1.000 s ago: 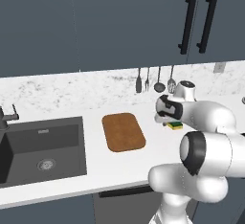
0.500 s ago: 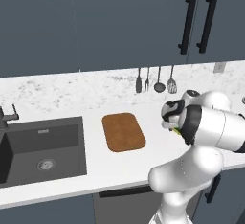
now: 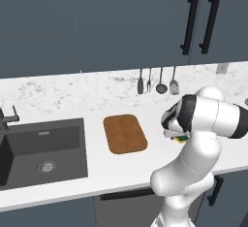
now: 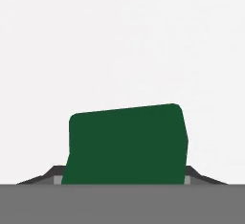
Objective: Pick up the sponge from the counter and clean the cutting board by briefly scrubbing or pressing down on the cutting board. Once finished, release the sponge.
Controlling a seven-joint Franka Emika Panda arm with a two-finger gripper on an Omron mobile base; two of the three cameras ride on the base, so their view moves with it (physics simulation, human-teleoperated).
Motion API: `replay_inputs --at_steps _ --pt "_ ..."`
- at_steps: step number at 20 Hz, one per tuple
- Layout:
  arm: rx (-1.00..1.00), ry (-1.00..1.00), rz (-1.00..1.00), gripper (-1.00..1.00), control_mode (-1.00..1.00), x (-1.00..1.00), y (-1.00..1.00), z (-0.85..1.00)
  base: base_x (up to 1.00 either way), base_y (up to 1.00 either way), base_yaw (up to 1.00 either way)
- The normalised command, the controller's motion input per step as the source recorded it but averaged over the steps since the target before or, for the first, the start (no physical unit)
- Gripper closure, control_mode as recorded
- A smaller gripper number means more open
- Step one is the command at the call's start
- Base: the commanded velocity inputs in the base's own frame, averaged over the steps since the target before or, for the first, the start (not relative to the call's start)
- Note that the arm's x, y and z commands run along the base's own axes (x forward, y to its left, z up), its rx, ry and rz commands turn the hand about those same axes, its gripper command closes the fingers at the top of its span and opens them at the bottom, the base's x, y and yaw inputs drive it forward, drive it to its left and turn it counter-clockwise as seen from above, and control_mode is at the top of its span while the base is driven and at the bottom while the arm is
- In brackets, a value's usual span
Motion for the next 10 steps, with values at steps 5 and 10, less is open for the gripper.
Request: replay_inputs --at_steps 5,10 --pt "0.0 0.0 0.0 -1.0 -1.0 0.0 -0.06 -0.07 0.0 0.0 0.0" --pt "0.0 0.0 0.0 -1.0 -1.0 -0.06 0.0 0.04 0.0 0.0 0.0"
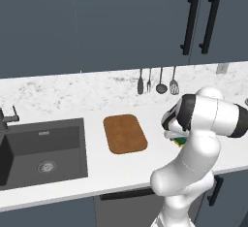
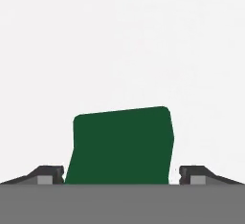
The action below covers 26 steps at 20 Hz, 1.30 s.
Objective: Pick up the sponge from the counter and clean the cutting board by briefly scrubbing or pressing down on the cutting board. Once finished, release the sponge.
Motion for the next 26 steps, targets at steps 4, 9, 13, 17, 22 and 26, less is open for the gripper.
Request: replay_inputs --at_steps 4,9,13,17,22,26 --pt "0.0 -0.07 0.0 -1.0 -1.0 -0.48 0.0 0.72 0.0 0.0 0.0" --pt "0.0 -0.19 0.0 -1.0 -1.0 -0.64 0.0 0.93 0.0 0.0 0.0" --pt "0.0 -0.18 0.0 -1.0 -1.0 -0.41 0.05 0.89 0.0 0.0 0.0" --pt "0.0 -0.11 0.0 -1.0 -1.0 -0.38 0.16 0.98 0.0 0.0 0.0" --pt "0.0 -0.11 0.0 -1.0 -1.0 -0.41 0.2 1.0 0.0 0.0 0.0" --pt "0.0 -0.13 0.0 -1.0 -1.0 -0.43 0.35 0.99 0.0 0.0 0.0"
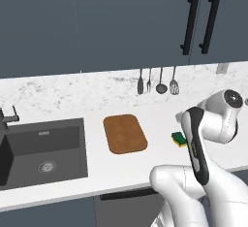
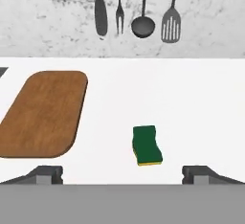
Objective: Pick up the sponge from the counter and clean the cutting board by briefly scrubbing or pressing down on the cutting board. Once finished, release the sponge.
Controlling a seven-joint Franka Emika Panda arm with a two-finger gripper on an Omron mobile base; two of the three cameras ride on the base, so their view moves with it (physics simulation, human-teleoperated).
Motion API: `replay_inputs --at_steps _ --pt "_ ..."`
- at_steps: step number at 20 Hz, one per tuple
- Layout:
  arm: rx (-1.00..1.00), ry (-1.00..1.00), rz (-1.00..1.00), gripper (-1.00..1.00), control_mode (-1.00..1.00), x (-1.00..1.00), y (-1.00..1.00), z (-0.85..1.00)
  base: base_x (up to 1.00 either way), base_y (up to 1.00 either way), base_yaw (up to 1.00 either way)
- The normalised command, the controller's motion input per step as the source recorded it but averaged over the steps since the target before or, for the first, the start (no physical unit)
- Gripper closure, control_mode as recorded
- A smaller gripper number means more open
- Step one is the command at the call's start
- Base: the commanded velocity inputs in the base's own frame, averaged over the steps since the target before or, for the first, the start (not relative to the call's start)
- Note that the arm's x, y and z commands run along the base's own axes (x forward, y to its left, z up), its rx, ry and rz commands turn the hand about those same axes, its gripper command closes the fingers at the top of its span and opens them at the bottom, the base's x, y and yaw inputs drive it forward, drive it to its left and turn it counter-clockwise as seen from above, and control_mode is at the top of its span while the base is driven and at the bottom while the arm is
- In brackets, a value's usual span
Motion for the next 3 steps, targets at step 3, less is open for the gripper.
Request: replay_inputs --at_steps 3 --pt "0.0 -0.12 0.0 -1.0 -1.0 -0.44 0.36 0.99 0.0 0.0 0.0"
